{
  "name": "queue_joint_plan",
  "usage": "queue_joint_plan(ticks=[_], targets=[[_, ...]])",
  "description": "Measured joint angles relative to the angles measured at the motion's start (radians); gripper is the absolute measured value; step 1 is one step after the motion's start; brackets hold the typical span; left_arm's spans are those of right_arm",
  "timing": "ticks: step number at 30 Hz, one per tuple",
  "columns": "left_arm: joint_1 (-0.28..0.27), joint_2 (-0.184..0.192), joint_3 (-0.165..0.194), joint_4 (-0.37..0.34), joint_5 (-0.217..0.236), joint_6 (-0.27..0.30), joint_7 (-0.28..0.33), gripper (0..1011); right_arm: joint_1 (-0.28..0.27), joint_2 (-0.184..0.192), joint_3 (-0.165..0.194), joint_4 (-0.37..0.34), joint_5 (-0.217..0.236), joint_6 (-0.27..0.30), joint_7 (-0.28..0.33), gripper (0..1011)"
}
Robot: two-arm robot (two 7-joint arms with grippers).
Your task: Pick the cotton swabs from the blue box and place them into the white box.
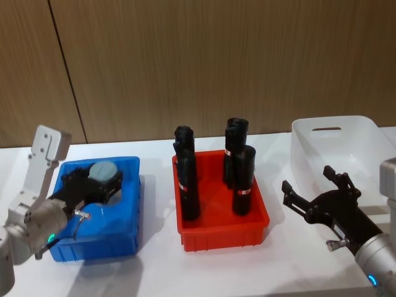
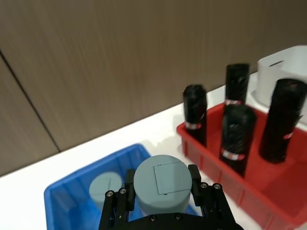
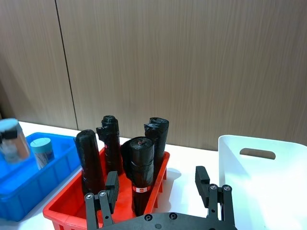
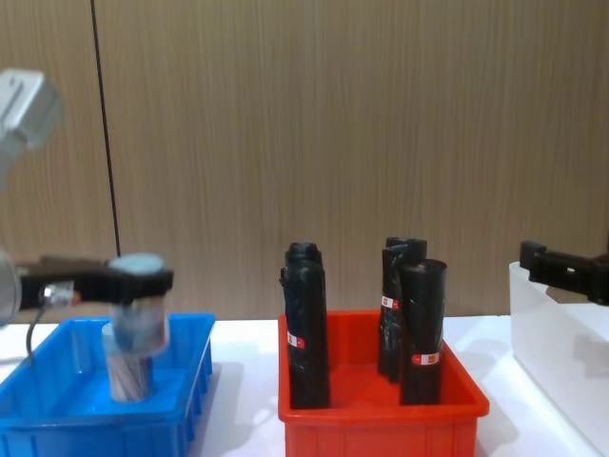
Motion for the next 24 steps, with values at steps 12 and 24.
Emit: queue_joint_plan(ticks=[12,24], targets=[[0.000,0.019,-0.010,-0.148,-0.035,0.039,-0.104,663,0.000,0.000,0.000,0.000,0.000,0.000,0.000,1002],[-0.037,0.010,-0.008,-0.195,-0.074,0.087,-0.223,663,0.000,0.000,0.000,0.000,0.000,0.000,0.000,1002]])
